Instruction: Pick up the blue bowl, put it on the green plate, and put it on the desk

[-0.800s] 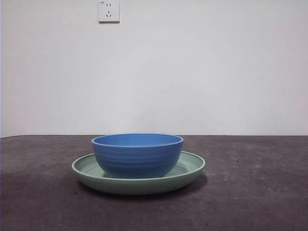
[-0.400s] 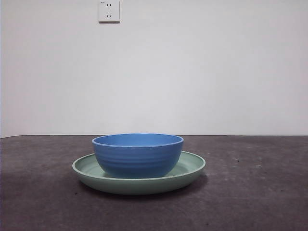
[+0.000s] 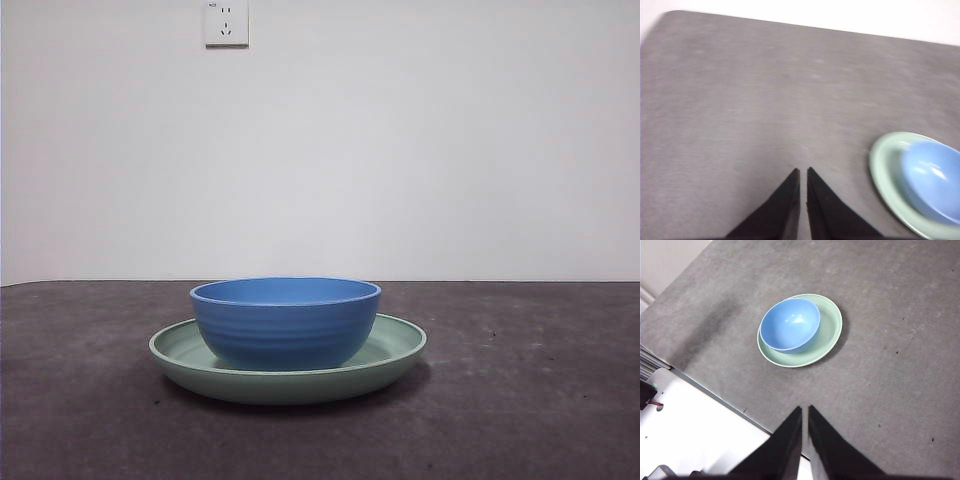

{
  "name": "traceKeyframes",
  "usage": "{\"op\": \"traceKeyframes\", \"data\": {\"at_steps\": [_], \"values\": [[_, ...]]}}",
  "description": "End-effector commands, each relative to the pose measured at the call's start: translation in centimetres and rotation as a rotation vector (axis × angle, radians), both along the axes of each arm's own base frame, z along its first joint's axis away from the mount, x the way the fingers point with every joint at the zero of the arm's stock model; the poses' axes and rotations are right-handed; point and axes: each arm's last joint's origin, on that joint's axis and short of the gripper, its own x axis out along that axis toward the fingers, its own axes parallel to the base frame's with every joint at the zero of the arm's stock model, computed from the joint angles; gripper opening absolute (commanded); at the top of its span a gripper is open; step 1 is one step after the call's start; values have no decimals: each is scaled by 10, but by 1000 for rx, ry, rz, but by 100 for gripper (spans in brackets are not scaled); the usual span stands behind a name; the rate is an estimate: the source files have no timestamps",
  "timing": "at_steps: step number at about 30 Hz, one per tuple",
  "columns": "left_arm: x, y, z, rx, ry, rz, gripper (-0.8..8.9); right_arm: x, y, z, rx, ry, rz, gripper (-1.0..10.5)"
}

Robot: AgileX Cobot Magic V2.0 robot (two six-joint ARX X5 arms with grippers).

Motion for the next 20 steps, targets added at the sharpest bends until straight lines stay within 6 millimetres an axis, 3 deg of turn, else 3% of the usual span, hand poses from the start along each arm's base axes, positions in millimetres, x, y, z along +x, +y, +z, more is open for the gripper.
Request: {"op": "traceKeyframes", "data": {"at_steps": [1, 7, 11, 20], "values": [[12, 4, -24, 23, -97, 47, 24, -3, -2, 0, -11, 39, -1, 15], [28, 8, -73, 73, -294, 63, 24, -3, -2, 0, -11, 39, -2, 15], [32, 8, -104, 77, -260, 60, 24, -3, -2, 0, -11, 39, -1, 16], [33, 9, -135, 73, -182, 57, 24, -3, -2, 0, -11, 39, -1, 16]]}}
